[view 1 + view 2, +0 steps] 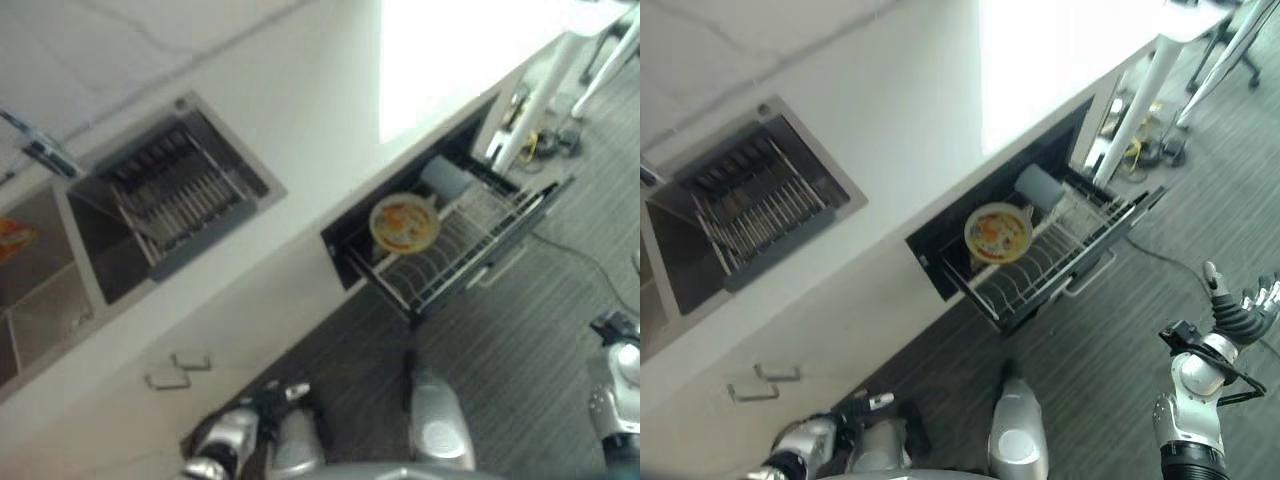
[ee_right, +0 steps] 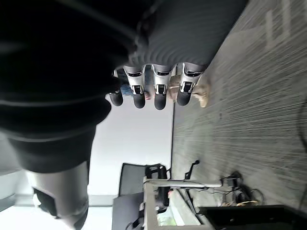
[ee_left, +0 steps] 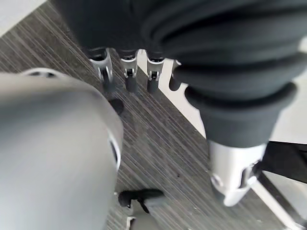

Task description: Place the dishes in the dishwasher.

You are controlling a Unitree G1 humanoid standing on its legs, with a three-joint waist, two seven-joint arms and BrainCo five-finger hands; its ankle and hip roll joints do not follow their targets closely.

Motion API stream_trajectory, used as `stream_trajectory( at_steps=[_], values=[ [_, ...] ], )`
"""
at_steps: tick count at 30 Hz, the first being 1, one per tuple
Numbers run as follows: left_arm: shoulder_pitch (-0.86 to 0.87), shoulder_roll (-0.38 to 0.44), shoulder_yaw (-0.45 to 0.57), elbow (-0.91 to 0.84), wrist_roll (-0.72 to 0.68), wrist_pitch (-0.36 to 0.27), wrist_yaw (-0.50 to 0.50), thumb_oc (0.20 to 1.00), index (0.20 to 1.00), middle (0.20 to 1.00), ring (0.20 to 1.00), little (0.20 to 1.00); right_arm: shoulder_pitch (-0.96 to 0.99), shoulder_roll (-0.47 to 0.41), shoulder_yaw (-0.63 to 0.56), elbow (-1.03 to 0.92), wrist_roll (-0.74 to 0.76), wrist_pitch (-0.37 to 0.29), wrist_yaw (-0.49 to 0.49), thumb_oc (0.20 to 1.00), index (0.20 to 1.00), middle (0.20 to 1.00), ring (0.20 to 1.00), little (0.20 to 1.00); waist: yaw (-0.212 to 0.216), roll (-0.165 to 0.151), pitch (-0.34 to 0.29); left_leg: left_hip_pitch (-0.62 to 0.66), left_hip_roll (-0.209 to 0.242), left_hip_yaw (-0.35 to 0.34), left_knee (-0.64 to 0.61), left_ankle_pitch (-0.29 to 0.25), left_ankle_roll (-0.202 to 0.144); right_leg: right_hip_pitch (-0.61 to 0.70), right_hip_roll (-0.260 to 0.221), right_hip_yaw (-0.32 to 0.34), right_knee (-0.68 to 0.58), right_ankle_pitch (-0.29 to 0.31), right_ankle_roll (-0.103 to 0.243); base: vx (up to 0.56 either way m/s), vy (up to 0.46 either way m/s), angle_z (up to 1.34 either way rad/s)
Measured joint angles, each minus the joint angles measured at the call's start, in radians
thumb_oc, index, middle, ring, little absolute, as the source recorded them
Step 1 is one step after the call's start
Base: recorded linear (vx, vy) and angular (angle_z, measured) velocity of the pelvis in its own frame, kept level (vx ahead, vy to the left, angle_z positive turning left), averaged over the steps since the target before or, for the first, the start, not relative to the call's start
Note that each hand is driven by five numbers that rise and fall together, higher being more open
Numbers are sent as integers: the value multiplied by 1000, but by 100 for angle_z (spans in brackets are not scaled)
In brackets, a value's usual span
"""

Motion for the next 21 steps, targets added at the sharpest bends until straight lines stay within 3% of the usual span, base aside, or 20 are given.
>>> stream_trajectory(
  at_steps=[3, 4, 5, 6, 9, 12, 18, 21],
  values=[
    [-24, 6, 9, 0, -37, 3, 7, 1000, 1000, 1000, 1000, 1000, -47, 59, -21, 111, 229, -15, 127, 1000, 1000, 1000, 1000, 1000, -12, 16, 37, -38, 40, -25, 74, -36, -1, -19, 14, -3, 79, -41, -5, 55, -24, 3],
    [-22, 9, 10, -1, -41, 2, 7, 1000, 1000, 1000, 1000, 1000, -46, 75, -22, 137, 301, -12, 177, 1000, 1000, 1000, 1000, 1000, -13, 8, 38, -34, 29, -32, 96, -47, -13, -25, 0, 3, 116, -67, -17, 59, -22, 18],
    [-19, 8, 9, -2, -49, 0, 6, 1000, 1000, 1000, 1000, 1000, -58, 90, -8, 156, 397, -8, 254, 1000, 1000, 1000, 1000, 1000, -11, 10, 38, -30, 27, -37, 110, -55, -14, -28, -6, 5, 147, -91, -17, 120, -1, 12],
    [-22, 5, 10, -2, -71, 0, 7, 1000, 1000, 1000, 1000, 1000, -92, 121, 35, 154, 535, 10, 406, 1000, 1000, 1000, 1000, 1000, -10, 20, 38, -39, 31, -51, 132, -66, -11, -34, -6, 4, 169, -108, -22, 162, 20, 6],
    [-25, -3, 15, -3, -73, 2, 7, 1000, 1000, 1000, 1000, 1000, -123, 146, 149, 82, 602, 93, 688, 1000, 1000, 1000, 1000, 1000, -1, 26, 35, -38, 23, -70, 157, -77, -8, -28, -30, -4, 223, -145, -23, 142, 31, 22],
    [-18, -16, 38, -8, -80, 4, 4, 1000, 1000, 1000, 1000, 1000, -122, 159, 144, 81, 620, 140, 789, 1000, 1000, 1000, 1000, 1000, 11, 29, 33, -23, 0, -76, 160, -81, -11, -15, -59, -6, 251, -165, -21, 157, 65, 18],
    [-15, -41, 40, 8, -83, 18, -8, 1000, 1000, 1000, 1000, 1000, -140, 119, 157, 87, 618, 234, 859, 1000, 1000, 1000, 1000, 1000, 28, 58, 9, 9, -18, -81, 150, -86, -9, 24, -83, -16, 248, -166, -19, 96, 65, 8],
    [-14, -43, 41, 10, -109, 18, -22, 1000, 1000, 1000, 1000, 1000, -188, 113, 250, 76, 601, 292, 936, 1000, 1000, 1000, 1000, 1000, 52, 68, -2, 7, -24, -104, 151, -83, -7, 41, -91, -36, 249, -167, -17, 33, -6, 20]
  ],
)
